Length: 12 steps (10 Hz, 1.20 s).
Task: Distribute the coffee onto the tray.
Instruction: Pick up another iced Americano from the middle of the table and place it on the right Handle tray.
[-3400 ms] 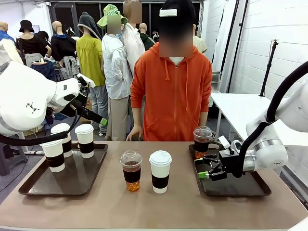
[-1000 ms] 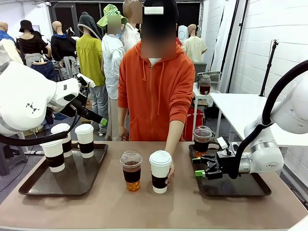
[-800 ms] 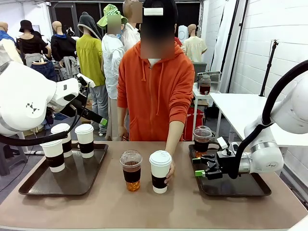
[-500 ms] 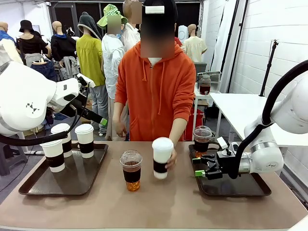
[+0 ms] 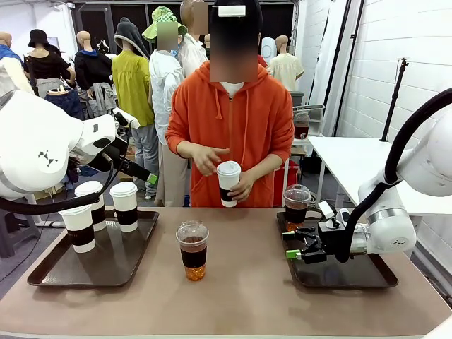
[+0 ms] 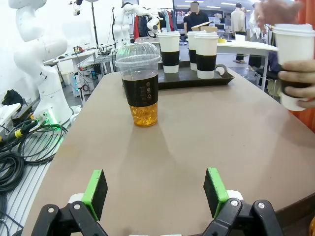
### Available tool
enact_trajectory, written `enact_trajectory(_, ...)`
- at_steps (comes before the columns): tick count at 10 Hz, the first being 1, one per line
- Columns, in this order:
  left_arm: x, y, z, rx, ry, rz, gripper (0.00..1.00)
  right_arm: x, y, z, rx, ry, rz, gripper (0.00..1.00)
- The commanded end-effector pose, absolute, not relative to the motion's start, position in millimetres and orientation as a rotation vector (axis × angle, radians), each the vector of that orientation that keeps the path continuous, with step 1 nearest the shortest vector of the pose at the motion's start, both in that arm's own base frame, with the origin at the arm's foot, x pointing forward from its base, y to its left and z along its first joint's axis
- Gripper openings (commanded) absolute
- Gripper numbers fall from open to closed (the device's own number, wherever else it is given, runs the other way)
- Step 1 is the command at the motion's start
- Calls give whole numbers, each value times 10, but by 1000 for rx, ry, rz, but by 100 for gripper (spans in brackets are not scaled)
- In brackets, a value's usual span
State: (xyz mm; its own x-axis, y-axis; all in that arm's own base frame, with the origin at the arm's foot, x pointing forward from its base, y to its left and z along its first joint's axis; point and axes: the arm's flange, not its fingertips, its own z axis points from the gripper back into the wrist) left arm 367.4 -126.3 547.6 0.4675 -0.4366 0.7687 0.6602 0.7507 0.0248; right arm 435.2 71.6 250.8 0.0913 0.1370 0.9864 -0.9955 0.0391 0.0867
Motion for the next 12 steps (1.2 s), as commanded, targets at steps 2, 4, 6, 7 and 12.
enact_trajectory(2, 3678, -1251, 5476, -299, -847, -681, 100, 4345, 727, 2518, 1128, -1060, 1184, 100)
enact_trajectory(4, 3678, -1251, 5476, -299, -847, -681, 100, 4352, 716, 2508, 1124, -1058, 1182, 100)
enact_trajectory(6, 3678, -1251, 5476, -299, -847, -681, 100, 4354, 791, 2510, 1129, -1045, 1176, 100)
enact_trajectory(7, 3678, -1251, 5476, -299, -847, -681, 100, 4355, 853, 2514, 1132, -1042, 1185, 100)
enact_trajectory(12, 3678, -1251, 5476, -299, -847, -681, 100, 4416, 1392, 2530, 1168, -1044, 1186, 100)
